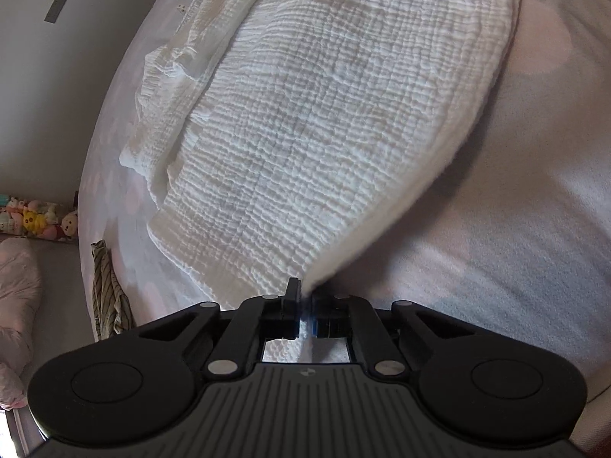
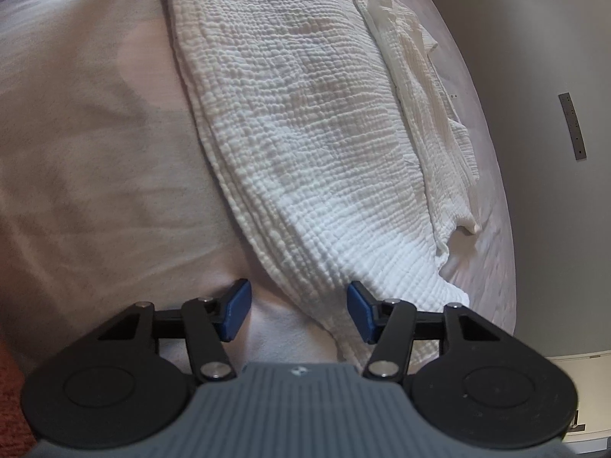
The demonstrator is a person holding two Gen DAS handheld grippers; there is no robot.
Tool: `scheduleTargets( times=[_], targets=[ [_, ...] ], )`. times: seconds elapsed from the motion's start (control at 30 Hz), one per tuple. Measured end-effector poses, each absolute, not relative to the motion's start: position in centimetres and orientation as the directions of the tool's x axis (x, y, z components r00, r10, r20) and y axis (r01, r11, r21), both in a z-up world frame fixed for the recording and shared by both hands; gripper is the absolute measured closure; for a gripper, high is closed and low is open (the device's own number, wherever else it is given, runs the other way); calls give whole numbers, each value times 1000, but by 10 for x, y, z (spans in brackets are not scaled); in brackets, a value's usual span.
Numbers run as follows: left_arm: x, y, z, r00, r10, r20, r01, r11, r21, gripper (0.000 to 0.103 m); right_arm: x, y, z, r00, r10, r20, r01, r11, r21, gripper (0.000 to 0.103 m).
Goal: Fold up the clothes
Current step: 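Grasp the folded shirt edge with both grippers and lift it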
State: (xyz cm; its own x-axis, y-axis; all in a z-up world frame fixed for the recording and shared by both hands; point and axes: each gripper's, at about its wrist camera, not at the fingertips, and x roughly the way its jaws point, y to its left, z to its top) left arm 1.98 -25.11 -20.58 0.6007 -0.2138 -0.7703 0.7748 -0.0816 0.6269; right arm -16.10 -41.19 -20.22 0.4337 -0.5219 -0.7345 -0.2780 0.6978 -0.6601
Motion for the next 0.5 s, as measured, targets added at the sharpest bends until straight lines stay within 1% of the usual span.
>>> scheduleTargets(
  times=[0.07,0.17,0.2,0.3,0.43,0.5],
  targets=[
    [24,-252,-199,609,-227,-760,774,-35,632,100,-161,-413,-201,435,-520,-736,-270,704,-657,45],
    [31,-260,-191,622,-234,-747,773,36,633,100,-159,-414,-203,438,-547,-713,-249,688,-682,45],
    [34,-264,-190,624,-232,-747,774,49,631,100,-158,-415,-204,440,-557,-705,-242,682,-690,46],
    [39,-269,-187,622,-227,-749,778,71,624,100,-157,-417,-207,421,-587,-691,-224,671,-707,57],
    [41,-264,-182,608,-245,-755,792,112,601,100,-155,-422,-209,401,-624,-671,-200,655,-729,57],
    [41,-259,-175,589,-271,-762,807,155,569,100,-155,-422,-211,404,-631,-662,-205,643,-738,57]
  ],
)
